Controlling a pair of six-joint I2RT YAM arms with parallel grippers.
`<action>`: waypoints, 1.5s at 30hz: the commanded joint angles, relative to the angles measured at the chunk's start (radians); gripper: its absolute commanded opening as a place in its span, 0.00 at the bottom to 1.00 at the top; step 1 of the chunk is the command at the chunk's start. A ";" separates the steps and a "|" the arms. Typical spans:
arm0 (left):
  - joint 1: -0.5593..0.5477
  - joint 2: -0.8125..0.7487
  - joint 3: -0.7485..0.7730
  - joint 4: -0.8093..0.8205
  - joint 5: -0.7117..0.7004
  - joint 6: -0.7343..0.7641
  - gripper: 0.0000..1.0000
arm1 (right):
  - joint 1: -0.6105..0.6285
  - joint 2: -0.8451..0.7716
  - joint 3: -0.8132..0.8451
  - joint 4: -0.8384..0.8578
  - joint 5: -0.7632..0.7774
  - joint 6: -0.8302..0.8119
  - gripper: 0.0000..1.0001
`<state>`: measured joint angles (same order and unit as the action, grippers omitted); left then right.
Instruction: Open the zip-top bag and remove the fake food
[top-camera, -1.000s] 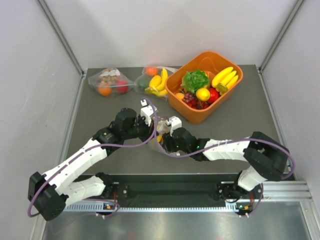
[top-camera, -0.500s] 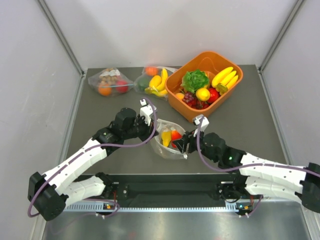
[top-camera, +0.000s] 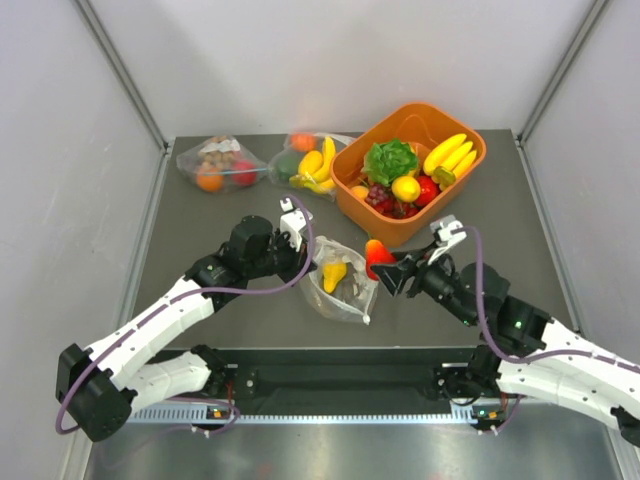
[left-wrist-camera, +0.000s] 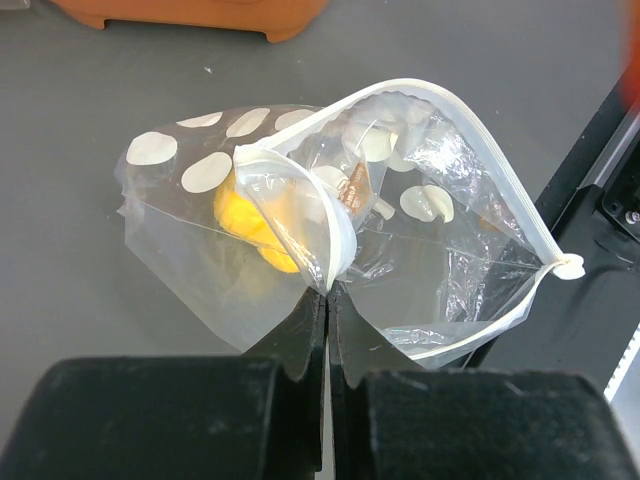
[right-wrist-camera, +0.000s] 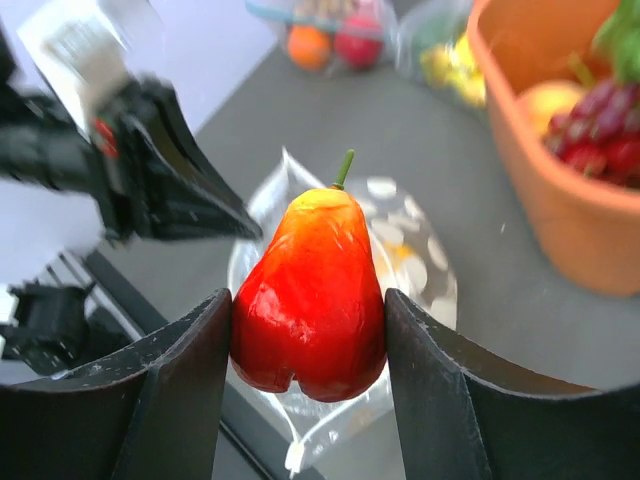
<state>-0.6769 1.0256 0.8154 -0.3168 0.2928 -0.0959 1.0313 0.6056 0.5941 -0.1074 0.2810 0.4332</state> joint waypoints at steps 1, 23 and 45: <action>0.002 -0.005 0.036 0.031 -0.009 -0.001 0.00 | -0.010 -0.023 0.121 -0.074 0.057 -0.080 0.17; 0.002 -0.013 0.034 0.030 -0.004 -0.002 0.00 | -0.789 0.932 0.944 -0.034 -0.367 -0.257 0.15; 0.002 -0.027 0.036 0.039 0.031 -0.010 0.00 | -0.827 1.292 1.242 -0.061 -0.158 -0.241 0.86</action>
<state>-0.6769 1.0248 0.8154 -0.3168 0.3061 -0.1024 0.2214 1.9617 1.8946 -0.2024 0.0994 0.2085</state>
